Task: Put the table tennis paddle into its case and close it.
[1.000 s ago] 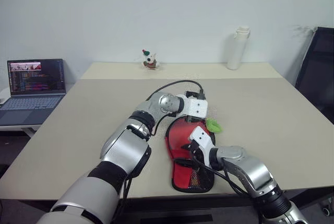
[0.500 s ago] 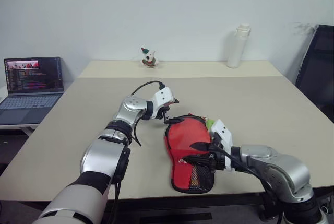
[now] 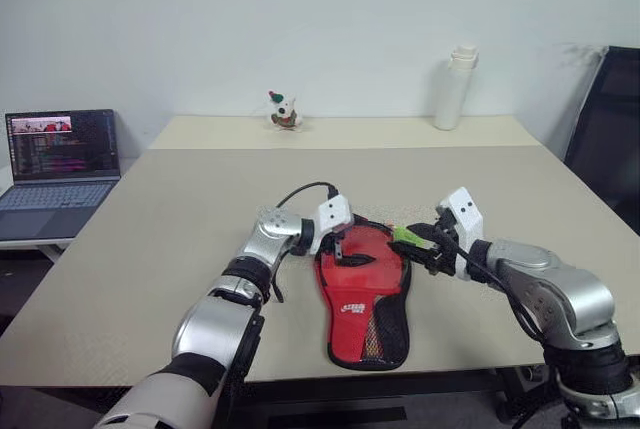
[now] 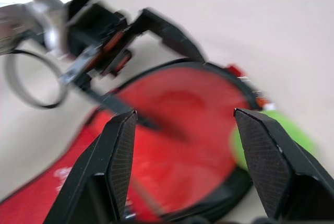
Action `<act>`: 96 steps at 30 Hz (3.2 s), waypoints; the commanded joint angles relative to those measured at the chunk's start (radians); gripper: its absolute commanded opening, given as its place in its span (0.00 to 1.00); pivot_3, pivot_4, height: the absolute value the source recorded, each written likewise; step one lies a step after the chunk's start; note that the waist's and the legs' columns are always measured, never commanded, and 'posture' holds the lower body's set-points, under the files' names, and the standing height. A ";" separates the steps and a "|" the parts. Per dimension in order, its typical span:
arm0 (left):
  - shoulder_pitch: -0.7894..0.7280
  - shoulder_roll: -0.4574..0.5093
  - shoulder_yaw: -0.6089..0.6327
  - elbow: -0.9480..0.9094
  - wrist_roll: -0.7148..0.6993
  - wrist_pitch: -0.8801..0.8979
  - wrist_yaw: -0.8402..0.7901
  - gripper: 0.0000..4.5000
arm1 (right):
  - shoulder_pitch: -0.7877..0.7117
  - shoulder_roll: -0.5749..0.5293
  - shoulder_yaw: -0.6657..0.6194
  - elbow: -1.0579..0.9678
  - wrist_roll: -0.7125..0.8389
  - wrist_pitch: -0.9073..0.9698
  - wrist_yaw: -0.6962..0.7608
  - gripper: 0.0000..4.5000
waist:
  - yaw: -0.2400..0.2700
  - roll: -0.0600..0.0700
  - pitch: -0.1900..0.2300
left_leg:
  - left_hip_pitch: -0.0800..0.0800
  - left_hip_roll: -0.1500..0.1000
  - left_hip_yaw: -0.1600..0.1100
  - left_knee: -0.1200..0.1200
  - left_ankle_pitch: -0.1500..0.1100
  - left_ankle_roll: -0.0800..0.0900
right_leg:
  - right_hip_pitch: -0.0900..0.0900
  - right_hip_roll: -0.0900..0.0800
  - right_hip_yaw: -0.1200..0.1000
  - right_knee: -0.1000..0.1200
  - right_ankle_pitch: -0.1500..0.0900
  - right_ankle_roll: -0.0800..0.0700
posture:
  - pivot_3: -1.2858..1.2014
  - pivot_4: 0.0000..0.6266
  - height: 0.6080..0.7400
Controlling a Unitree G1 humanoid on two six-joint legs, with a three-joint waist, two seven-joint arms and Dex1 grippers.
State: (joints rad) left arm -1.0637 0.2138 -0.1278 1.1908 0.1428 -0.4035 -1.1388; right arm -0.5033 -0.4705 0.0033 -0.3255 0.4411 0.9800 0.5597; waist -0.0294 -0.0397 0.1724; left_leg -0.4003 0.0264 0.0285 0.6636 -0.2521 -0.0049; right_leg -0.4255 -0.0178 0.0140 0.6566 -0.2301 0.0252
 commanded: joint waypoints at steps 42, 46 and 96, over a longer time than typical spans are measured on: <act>0.108 -0.050 -0.012 -0.001 -0.026 0.077 0.044 1.00 | -0.070 0.000 0.061 0.393 -0.306 -0.288 -0.036 0.01 | 0.006 0.001 -0.001 | 0.002 0.000 0.000 0.001 0.000 0.000 | 0.002 -0.001 0.000 0.000 0.000 0.000 | 0.52 0.24 1.00; 0.110 -0.059 -0.011 0.004 -0.026 0.091 0.050 1.00 | 0.021 -0.076 0.053 0.273 -0.282 -0.230 0.014 0.01 | 0.014 0.001 -0.001 | 0.002 -0.001 0.000 0.001 0.000 0.000 | 0.003 -0.001 -0.001 0.000 0.000 0.000 | 0.52 0.24 1.00; 0.082 -0.101 0.028 -0.017 -0.079 0.092 0.070 1.00 | 0.406 -0.470 -0.153 -0.409 0.369 0.010 0.259 0.64 | 0.030 0.001 -0.003 | 0.004 0.000 -0.005 0.001 0.000 0.000 | 0.012 -0.002 -0.006 -0.011 0.001 0.002 | 0.52 0.24 1.00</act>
State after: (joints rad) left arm -0.9872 0.1236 -0.1092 1.1917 0.0881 -0.3127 -1.0484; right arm -0.0696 -0.9520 -0.1113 -0.7804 0.8114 1.0252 0.8245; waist 0.0009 -0.0386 0.1698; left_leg -0.3968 0.0261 0.0238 0.6645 -0.2523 -0.0049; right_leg -0.4138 -0.0194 0.0077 0.6452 -0.2290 0.0274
